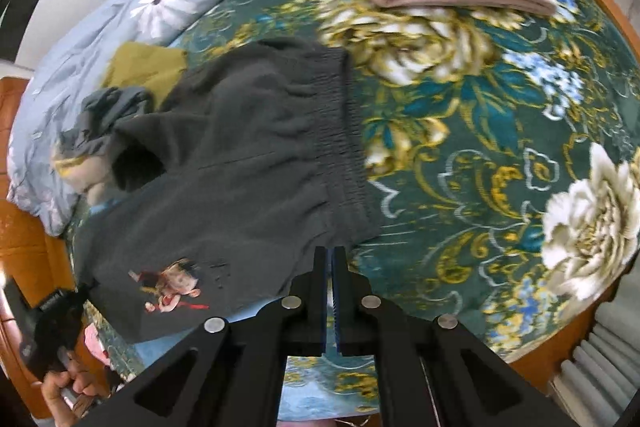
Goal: Fold clothes
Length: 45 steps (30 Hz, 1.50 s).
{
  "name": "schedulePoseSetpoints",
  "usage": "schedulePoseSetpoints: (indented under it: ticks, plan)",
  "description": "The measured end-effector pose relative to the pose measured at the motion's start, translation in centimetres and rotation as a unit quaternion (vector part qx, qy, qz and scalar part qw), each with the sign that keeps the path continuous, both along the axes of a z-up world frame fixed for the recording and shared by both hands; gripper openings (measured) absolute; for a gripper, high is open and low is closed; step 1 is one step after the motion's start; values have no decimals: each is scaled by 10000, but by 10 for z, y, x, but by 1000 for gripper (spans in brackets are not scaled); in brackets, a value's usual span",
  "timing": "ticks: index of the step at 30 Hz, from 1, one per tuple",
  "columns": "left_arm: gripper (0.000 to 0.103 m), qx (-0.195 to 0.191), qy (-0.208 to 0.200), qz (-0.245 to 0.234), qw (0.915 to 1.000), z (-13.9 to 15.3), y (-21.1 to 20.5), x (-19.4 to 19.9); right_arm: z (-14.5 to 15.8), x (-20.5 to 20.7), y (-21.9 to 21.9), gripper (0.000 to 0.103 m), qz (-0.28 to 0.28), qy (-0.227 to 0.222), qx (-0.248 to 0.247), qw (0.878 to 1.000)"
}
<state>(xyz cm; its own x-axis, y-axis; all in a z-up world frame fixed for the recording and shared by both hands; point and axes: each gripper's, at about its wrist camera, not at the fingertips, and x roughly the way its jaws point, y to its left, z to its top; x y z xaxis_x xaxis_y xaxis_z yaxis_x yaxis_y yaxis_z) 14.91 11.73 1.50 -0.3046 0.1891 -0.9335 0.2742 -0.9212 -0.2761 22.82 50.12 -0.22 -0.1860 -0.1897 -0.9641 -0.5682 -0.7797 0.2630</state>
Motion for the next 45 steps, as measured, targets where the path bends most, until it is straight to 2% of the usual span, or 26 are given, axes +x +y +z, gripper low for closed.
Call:
schedulePoseSetpoints:
  ticks: [3,7,9,11,14,16,17,18,20,22,24,26,28,29,30,31,33,35,37,38,40,41,42,43,45]
  plan:
    - [6,206,-82,-769,9968,-9,63,-6,5,2,2,4,5,22,50,10000]
    - [6,368,-636,-1523,9856,-48,133,-11,17,18,25,4,-114,-20,314,9994]
    - [8,340,-900,-1935,9764,-71,165,-11,22,28,40,4,-208,-69,398,9990]
    - [9,237,-1102,-2422,9637,-94,199,-10,26,40,55,4,-332,-141,434,9984]
    - [9,258,-1563,-2691,9500,-122,228,-7,26,48,68,4,-432,-247,493,9975]
    - [13,479,-1680,-2602,9496,-125,228,-3,24,49,72,4,-430,-298,485,9975]
    - [20,681,-1648,-2578,9496,-120,223,-1,22,50,73,4,-429,-323,482,9974]
    - [36,886,-1612,-2553,9492,-116,218,1,21,51,75,4,-428,-348,478,9973]
    - [50,1355,-1402,-2500,9484,-94,196,2,16,45,71,4,-372,-390,417,9977]
    - [54,1789,-1110,-2387,9480,-75,172,-4,13,38,65,4,-269,-384,363,9982]
    - [64,2125,-775,-1872,9559,-63,132,-15,10,32,56,4,-159,-375,326,9986]
    - [66,2120,-596,-908,9712,-64,74,-22,10,26,52,4,-61,-369,306,9988]
    - [66,1840,-824,-88,9794,-85,34,-24,10,21,48,4,-7,-355,311,9989]
    - [66,1799,-1062,317,9774,-100,17,-22,10,19,47,4,7,-369,319,9988]
    - [66,1980,-1190,657,9707,-113,4,-20,9,17,47,4,17,-391,320,9987]
    - [66,2272,-1284,999,9602,-126,-6,-16,9,17,47,4,15,-406,316,9987]
    - [66,2901,-1514,1753,9285,-157,-15,-6,9,17,47,4,17,-439,329,9985]
    - [66,3200,-1740,2036,9088,-179,-6,-1,10,17,48,4,31,-485,371,9981]
    - [67,3538,-1977,2271,8855,-198,3,3,13,18,52,4,-8,-483,404,9980]
    - [66,3742,-1957,2434,8732,-201,5,5,15,18,54,4,-31,-480,420,9980]
    - [56,4140,-1912,2754,8463,-206,8,8,18,19,58,4,-75,-474,452,9978]
    - [42,4321,-1887,2896,8330,-209,9,10,19,20,59,4,-103,-469,463,9978]
    - [33,4368,-1866,2890,8312,-206,12,8,20,20,61,4,-132,-464,474,9977]
    - [28,4356,-1824,2813,8354,-202,14,5,20,19,61,4,-160,-466,453,9978]
    - [16,4152,-1635,2574,8571,-183,16,-4,19,17,59,4,-201,-475,389,9979]
